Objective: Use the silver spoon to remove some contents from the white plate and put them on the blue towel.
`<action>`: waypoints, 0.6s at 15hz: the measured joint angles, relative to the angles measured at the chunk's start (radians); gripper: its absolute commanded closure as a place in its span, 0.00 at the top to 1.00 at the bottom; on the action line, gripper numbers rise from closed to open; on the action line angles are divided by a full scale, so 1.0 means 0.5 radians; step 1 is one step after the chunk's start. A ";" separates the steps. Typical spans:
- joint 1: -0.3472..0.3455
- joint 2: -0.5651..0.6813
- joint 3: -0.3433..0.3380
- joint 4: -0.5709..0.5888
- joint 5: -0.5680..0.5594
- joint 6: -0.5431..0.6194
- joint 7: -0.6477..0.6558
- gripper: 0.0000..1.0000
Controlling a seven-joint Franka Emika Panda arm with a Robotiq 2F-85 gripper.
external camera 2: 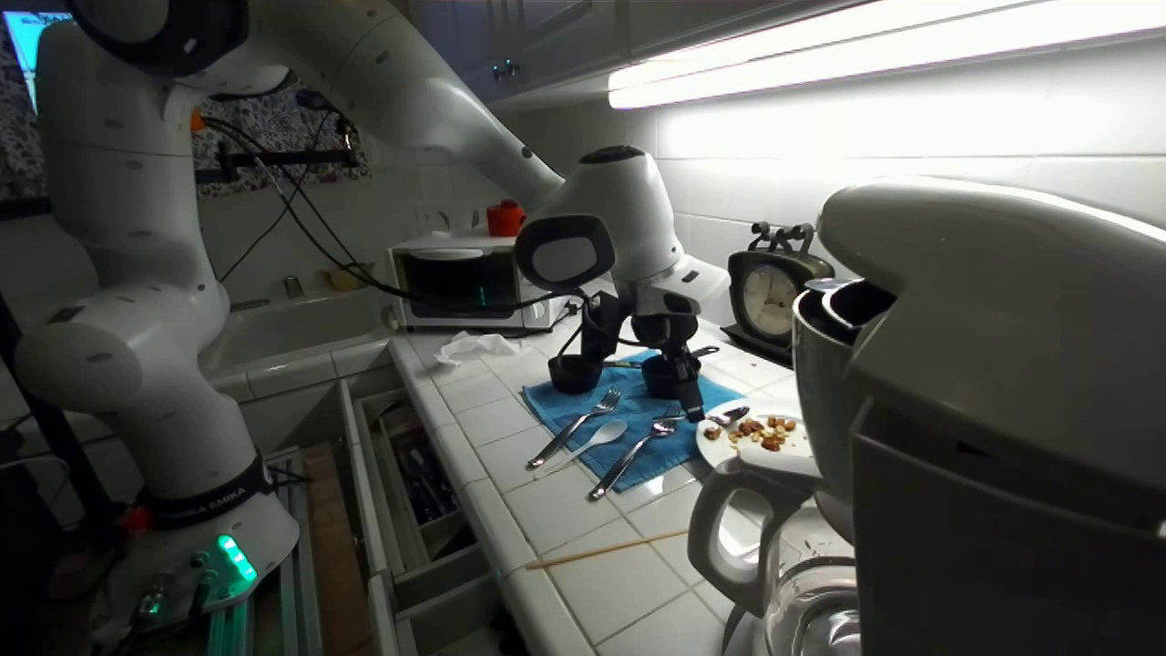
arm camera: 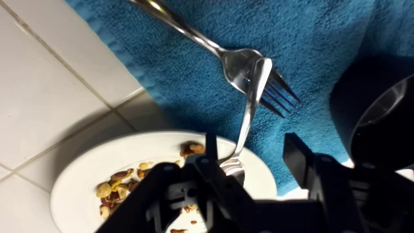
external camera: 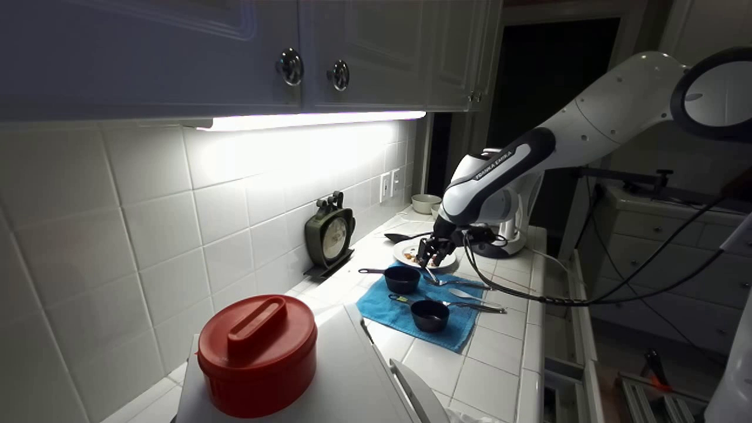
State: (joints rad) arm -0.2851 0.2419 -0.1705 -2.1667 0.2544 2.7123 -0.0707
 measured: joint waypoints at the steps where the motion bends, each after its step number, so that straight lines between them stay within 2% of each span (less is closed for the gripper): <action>1: 0.000 0.002 0.003 0.002 0.000 0.000 0.000 0.81; 2: 0.001 0.005 0.007 0.004 0.000 0.000 0.000 0.81; 3: 0.001 0.010 0.012 0.005 0.000 -0.002 0.000 0.74; 4: 0.001 0.016 0.018 0.006 0.000 -0.007 0.000 0.55; 9: 0.005 0.052 0.036 0.008 0.000 -0.014 0.000 0.19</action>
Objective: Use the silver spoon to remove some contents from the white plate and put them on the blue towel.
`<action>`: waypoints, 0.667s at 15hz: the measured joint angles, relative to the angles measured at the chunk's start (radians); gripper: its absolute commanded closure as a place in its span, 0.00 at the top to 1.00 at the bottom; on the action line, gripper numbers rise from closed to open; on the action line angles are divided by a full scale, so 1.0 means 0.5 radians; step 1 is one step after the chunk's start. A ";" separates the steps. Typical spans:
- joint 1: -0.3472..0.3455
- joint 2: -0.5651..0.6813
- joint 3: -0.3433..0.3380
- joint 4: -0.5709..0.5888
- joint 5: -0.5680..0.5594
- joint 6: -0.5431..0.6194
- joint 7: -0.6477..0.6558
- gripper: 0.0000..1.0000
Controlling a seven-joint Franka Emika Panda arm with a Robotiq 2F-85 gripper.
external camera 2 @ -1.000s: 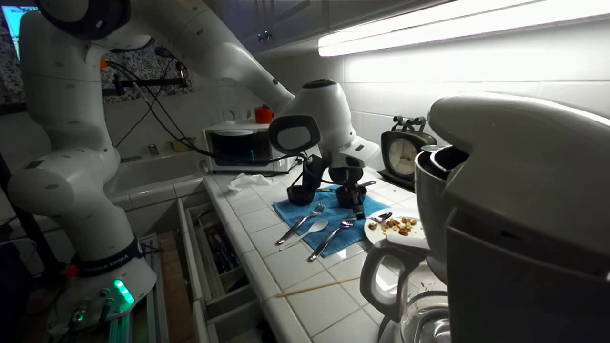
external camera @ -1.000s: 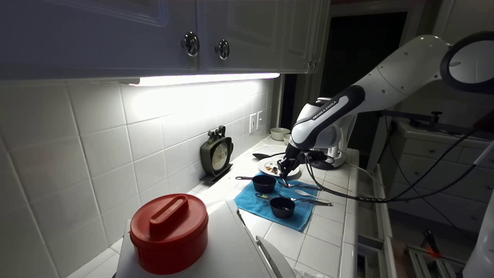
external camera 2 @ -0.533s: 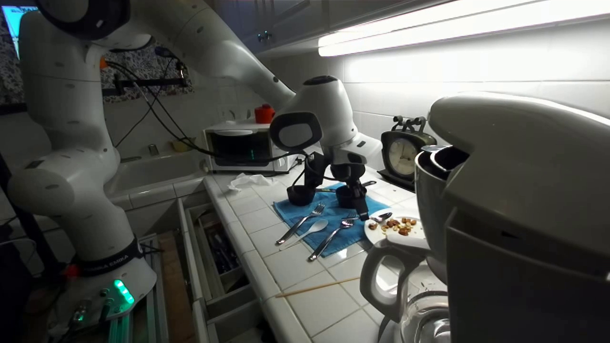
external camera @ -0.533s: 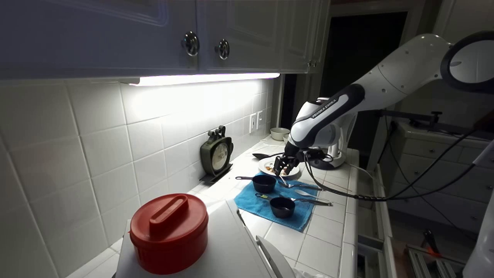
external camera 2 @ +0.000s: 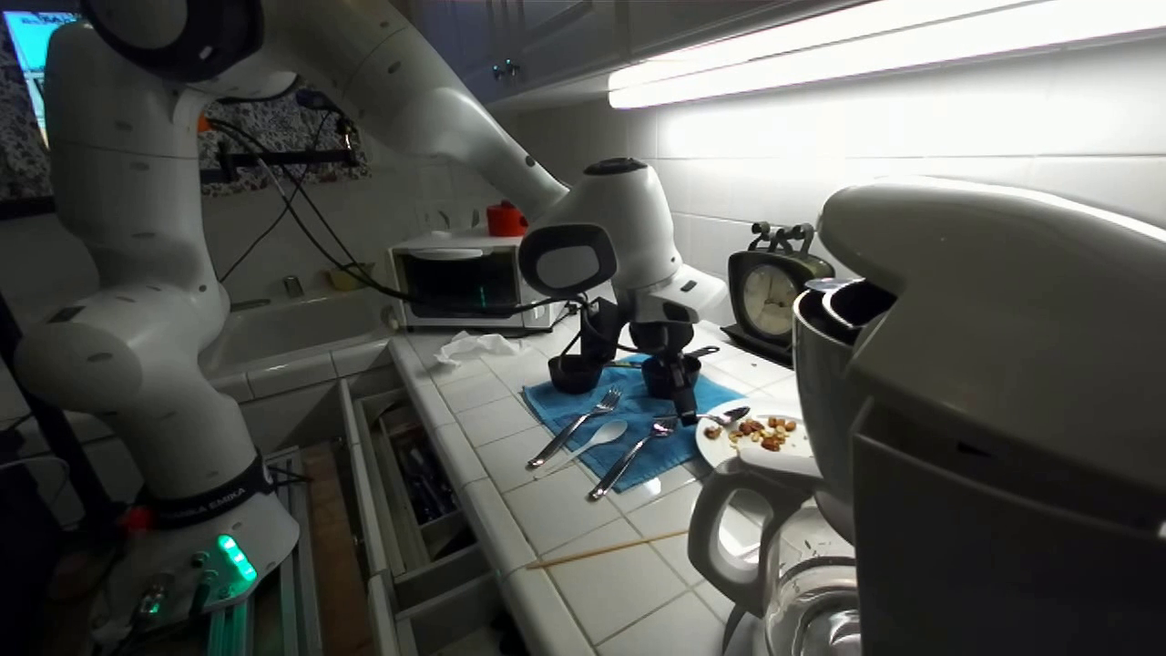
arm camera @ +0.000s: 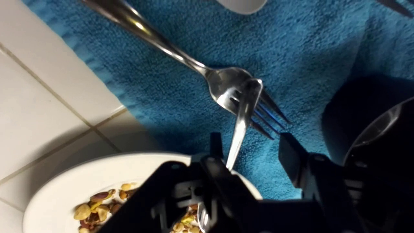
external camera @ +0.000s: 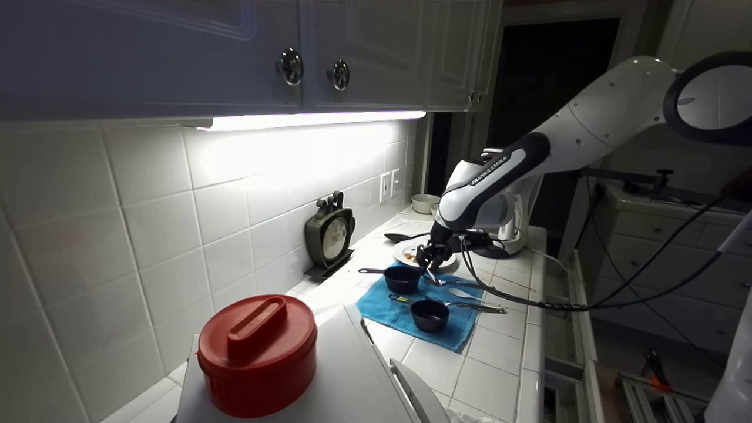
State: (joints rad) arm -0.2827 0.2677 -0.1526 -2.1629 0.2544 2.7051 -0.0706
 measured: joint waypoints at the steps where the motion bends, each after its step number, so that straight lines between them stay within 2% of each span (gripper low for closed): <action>1: 0.000 0.005 0.000 0.001 0.000 0.000 0.000 0.11; 3: -0.001 0.014 0.000 0.004 0.000 0.000 0.004 0.05; 10: -0.004 0.015 0.000 0.018 0.001 0.000 0.007 0.07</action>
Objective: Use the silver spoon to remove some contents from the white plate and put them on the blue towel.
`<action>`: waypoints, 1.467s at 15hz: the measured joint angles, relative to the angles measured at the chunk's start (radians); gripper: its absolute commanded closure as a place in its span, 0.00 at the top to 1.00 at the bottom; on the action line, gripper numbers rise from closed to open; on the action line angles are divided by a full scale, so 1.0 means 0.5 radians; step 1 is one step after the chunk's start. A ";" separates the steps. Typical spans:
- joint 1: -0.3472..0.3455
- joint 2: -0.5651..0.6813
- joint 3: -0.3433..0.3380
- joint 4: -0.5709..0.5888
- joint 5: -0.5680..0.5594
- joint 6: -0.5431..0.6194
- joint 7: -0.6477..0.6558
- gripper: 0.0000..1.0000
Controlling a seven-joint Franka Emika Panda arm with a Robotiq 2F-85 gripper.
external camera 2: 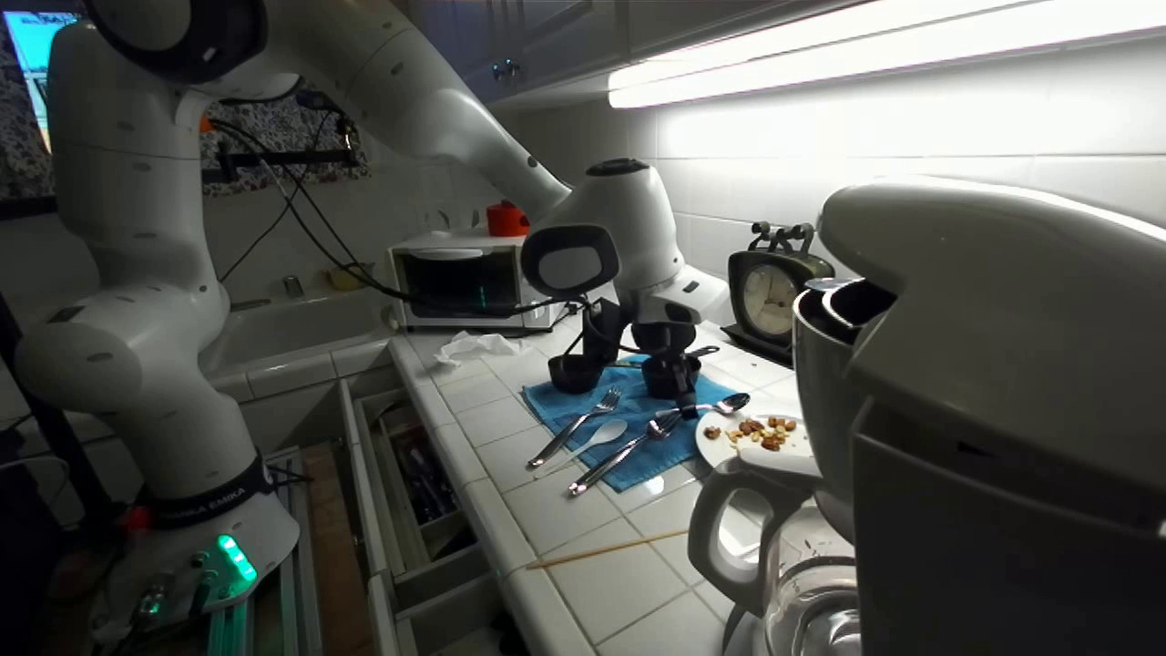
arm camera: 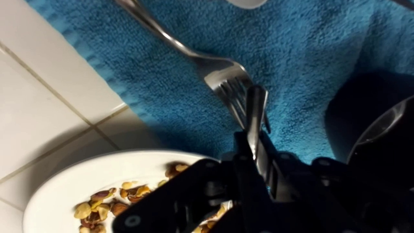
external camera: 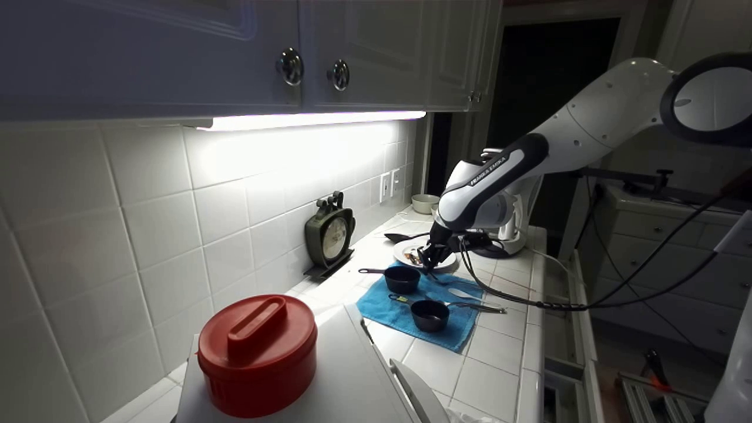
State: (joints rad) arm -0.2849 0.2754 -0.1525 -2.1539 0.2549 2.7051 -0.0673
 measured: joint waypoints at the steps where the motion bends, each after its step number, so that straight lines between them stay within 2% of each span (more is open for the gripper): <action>1: 0.000 -0.002 0.001 0.002 0.003 0.000 0.000 0.07; 11: -0.004 -0.101 0.002 0.043 0.055 -0.261 -0.010 0.07; 15: -0.021 -0.208 -0.026 0.046 0.091 -0.563 -0.010 0.07; 22: -0.058 -0.364 -0.152 0.067 0.211 -1.037 -0.032 0.07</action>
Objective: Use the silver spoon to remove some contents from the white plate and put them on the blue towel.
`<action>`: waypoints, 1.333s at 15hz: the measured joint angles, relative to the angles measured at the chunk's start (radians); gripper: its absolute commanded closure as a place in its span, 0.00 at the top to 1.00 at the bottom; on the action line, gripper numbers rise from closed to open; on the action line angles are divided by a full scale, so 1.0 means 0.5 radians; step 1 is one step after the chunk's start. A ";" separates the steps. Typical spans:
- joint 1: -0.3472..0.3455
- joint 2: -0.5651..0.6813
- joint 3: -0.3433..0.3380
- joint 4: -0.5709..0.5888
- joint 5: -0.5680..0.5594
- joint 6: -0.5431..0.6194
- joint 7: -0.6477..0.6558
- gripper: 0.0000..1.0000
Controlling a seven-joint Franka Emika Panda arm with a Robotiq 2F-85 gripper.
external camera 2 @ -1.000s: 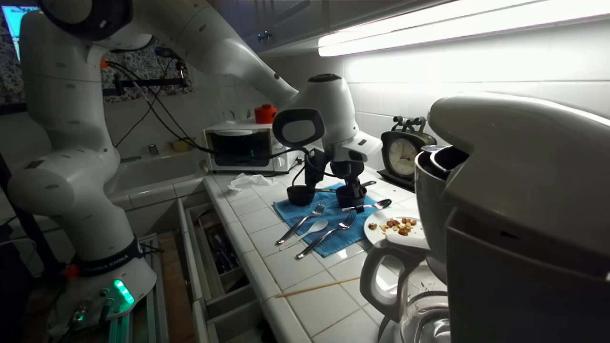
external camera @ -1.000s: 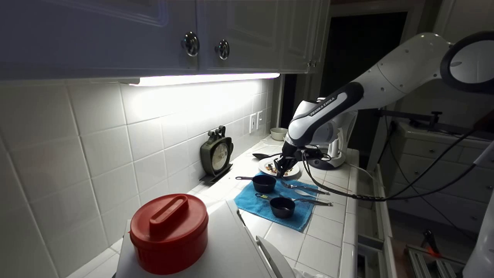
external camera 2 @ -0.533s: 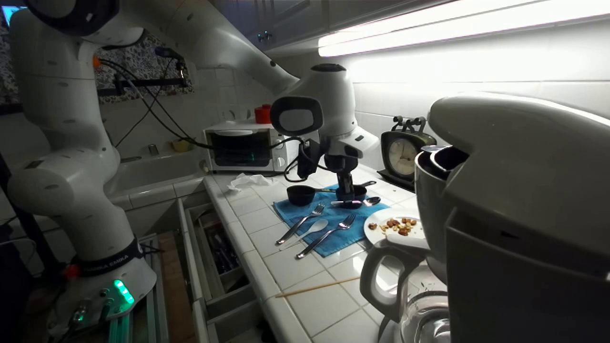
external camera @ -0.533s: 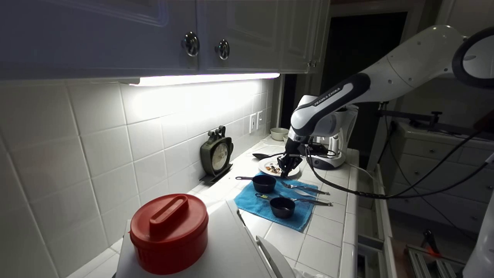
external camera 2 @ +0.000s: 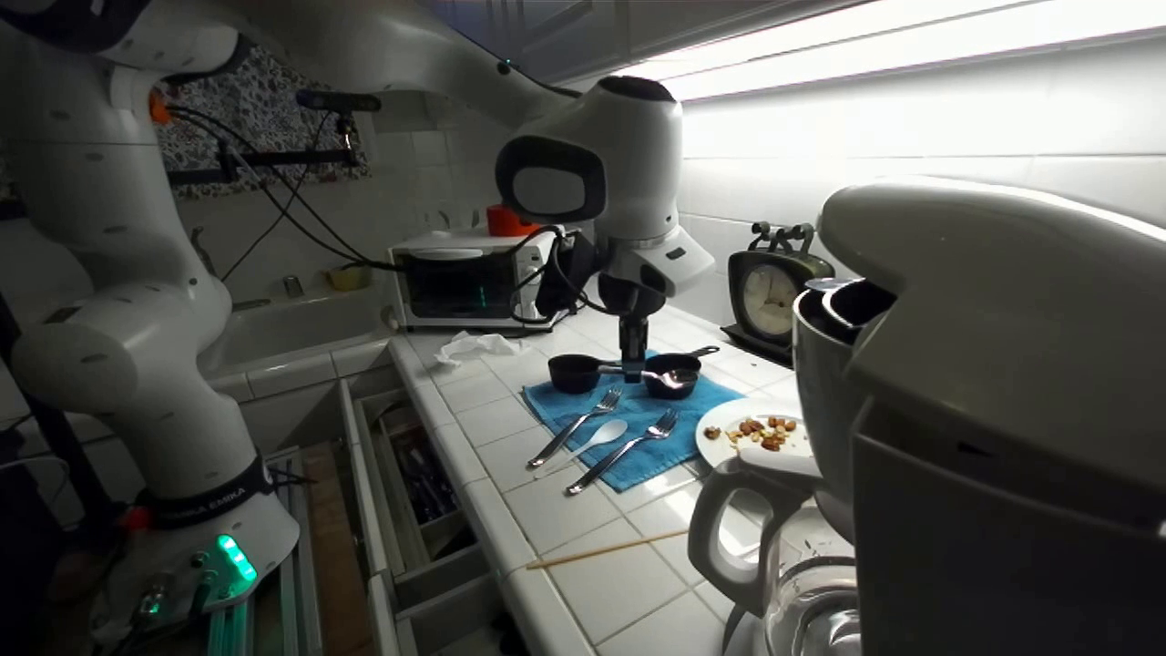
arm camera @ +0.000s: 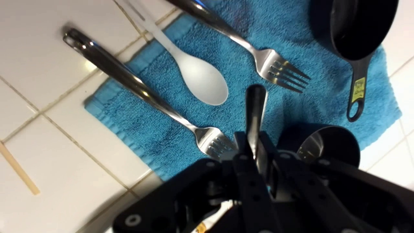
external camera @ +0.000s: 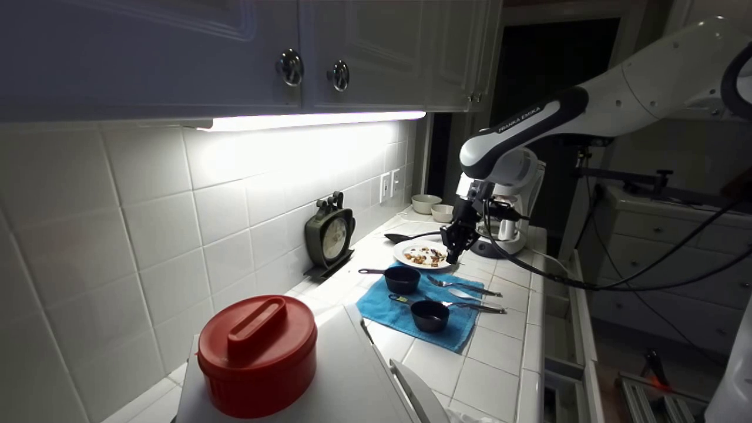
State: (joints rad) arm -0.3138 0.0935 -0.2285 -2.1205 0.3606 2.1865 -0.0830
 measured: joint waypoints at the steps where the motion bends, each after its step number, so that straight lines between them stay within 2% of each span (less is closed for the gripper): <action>1: -0.003 0.001 -0.013 0.009 0.020 -0.060 -0.004 0.07; 11: -0.097 0.167 -0.098 0.141 0.109 -0.337 -0.178 0.07; 16: -0.144 0.295 -0.092 0.295 0.180 -0.482 -0.355 0.07; 20: -0.152 0.400 -0.079 0.461 0.179 -0.654 -0.402 0.07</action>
State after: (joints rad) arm -0.3896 0.2937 -0.2681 -1.8899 0.4502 1.8596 -0.2841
